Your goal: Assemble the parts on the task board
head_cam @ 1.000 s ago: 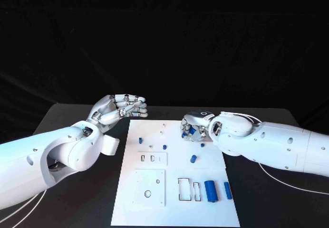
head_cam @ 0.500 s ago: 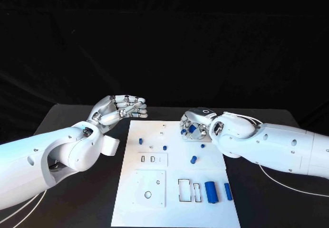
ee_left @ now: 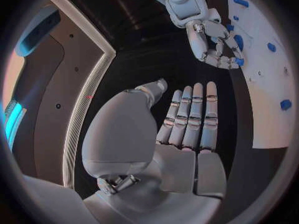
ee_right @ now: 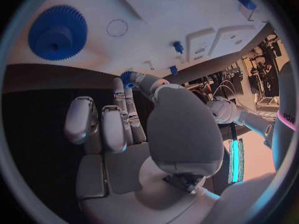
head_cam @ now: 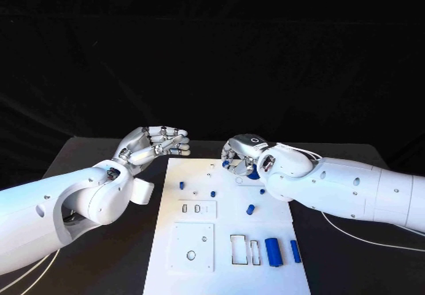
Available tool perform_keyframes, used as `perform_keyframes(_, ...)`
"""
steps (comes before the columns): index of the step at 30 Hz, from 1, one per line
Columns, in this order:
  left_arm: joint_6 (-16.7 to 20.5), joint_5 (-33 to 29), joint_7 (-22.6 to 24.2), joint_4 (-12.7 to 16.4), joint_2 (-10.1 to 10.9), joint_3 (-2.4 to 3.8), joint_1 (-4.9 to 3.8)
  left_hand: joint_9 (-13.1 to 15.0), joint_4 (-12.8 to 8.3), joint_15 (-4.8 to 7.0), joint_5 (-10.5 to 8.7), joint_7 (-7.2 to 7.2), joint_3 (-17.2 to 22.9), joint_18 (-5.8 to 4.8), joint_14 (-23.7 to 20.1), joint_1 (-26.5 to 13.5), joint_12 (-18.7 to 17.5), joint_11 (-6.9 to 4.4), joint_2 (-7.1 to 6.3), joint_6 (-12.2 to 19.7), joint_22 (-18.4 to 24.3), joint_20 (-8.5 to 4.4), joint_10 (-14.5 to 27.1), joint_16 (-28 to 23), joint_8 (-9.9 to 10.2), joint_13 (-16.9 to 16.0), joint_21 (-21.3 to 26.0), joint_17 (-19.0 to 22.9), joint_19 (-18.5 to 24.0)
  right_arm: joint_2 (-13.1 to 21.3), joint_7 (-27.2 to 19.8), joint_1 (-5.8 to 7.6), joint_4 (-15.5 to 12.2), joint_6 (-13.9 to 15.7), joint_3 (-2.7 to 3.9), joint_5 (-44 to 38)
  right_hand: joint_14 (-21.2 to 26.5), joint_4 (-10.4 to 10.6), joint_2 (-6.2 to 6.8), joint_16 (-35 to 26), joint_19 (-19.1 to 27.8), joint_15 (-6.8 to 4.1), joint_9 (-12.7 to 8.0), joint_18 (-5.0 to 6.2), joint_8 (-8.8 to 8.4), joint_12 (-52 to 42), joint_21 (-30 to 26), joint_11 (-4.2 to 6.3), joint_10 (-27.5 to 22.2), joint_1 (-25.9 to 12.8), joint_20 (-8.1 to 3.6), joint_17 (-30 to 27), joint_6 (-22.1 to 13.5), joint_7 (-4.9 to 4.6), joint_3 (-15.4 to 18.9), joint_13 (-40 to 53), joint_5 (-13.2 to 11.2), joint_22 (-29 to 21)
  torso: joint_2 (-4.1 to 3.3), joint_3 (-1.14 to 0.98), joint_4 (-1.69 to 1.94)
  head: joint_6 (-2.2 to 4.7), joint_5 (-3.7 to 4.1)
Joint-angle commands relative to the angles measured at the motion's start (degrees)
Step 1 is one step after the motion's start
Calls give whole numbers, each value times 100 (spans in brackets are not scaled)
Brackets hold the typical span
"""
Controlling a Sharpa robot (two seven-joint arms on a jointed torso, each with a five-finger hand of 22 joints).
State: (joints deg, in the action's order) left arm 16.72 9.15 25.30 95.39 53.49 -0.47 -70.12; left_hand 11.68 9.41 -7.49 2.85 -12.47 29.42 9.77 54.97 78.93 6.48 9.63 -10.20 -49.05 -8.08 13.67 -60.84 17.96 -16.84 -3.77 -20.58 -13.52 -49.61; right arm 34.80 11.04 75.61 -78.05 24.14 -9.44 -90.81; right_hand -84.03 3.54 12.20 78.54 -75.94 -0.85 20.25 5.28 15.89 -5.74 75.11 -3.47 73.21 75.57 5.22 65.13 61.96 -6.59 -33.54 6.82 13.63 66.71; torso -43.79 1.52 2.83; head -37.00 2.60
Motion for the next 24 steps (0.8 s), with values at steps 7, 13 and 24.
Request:
perform_keyframes(7, -110, 12, 23, 6, -30, 5, -8, -7, 1, -23, 6, -112, 23, 65, -12, 3, -12, 48, -36, 50, 8, 28, -10, -19, 38, 2, 34, -5, 7, -356, 28, -16, 314, 214, 4, -36, -174, 4, -46, 37, -28, -27, 20, -39, 25, -1, 40, 34, 65, -16, -9, -14, 1, -25, -60, 14, 21, 18, -21, 7, 9, -3, -23)
perform_keyframes(13, -114, 12, 19, 17, -37, 5, -8, -7, 1, -23, 6, -112, 23, 65, -12, 3, -12, 48, -36, 50, 8, 28, -10, -19, 38, 2, 34, -5, 7, -477, -3, -43, 453, 156, 4, 0, -174, 5, -42, 41, -20, -25, 30, -37, 24, 6, 35, 31, 56, -22, -9, -11, -12, -29, -70, 15, 21, 10, -41, 20, 31, -4, -21)
perform_keyframes(24, -113, 12, 17, 11, -38, 6, -11, -10, -13, -26, 6, -117, 37, 65, -14, 8, -29, 52, -34, 55, 12, 31, -10, -28, 46, 1, 37, -10, 9, -562, -49, -59, 531, 37, 4, 49, -172, 9, -33, 39, -19, -21, 41, -37, 24, 12, 36, 26, 50, -34, -9, -19, -26, -34, -75, 17, 19, 13, -44, 22, 27, -7, -29)
